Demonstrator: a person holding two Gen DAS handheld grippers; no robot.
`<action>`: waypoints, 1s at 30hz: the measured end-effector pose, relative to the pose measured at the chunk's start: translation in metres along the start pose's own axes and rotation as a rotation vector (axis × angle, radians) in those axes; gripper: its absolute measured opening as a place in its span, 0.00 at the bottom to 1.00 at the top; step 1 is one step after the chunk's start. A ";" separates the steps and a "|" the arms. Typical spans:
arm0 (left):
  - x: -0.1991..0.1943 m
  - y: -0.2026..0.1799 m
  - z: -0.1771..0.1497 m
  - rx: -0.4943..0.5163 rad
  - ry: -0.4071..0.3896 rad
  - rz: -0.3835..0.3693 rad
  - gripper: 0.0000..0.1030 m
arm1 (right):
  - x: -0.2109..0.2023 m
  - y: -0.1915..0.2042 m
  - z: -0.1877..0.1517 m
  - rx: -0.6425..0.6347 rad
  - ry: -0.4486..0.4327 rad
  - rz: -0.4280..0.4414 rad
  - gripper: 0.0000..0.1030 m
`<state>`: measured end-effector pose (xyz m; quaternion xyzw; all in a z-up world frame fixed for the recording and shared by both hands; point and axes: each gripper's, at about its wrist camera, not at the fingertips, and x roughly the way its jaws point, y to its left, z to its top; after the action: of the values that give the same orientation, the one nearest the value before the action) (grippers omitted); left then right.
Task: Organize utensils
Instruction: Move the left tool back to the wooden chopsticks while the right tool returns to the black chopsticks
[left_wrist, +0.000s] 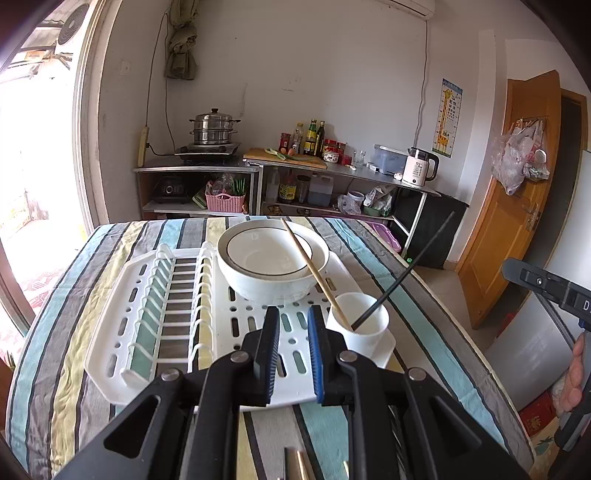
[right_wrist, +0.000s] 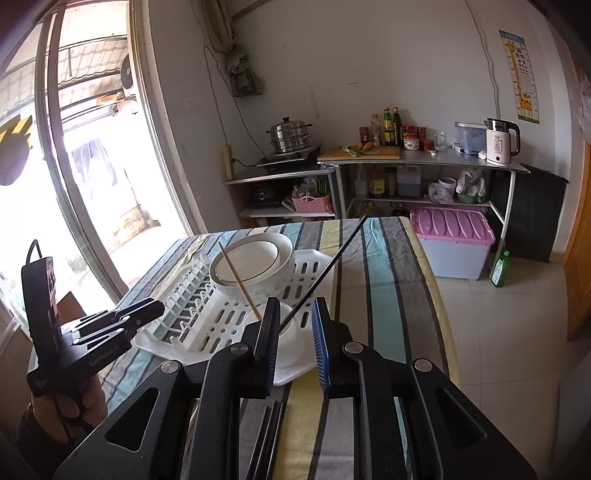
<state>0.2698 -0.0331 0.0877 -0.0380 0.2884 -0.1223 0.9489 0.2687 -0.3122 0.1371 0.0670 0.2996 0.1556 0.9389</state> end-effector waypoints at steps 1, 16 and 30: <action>-0.006 0.001 -0.006 -0.002 0.001 0.000 0.16 | -0.004 0.003 -0.007 -0.001 -0.001 0.009 0.18; -0.077 0.010 -0.101 0.040 0.046 0.014 0.16 | -0.038 0.033 -0.096 -0.047 0.070 0.054 0.18; -0.046 0.014 -0.131 0.056 0.175 0.017 0.16 | -0.015 0.035 -0.123 -0.048 0.148 0.060 0.18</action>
<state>0.1634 -0.0084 0.0018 0.0017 0.3670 -0.1250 0.9218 0.1767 -0.2805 0.0533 0.0419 0.3622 0.1951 0.9105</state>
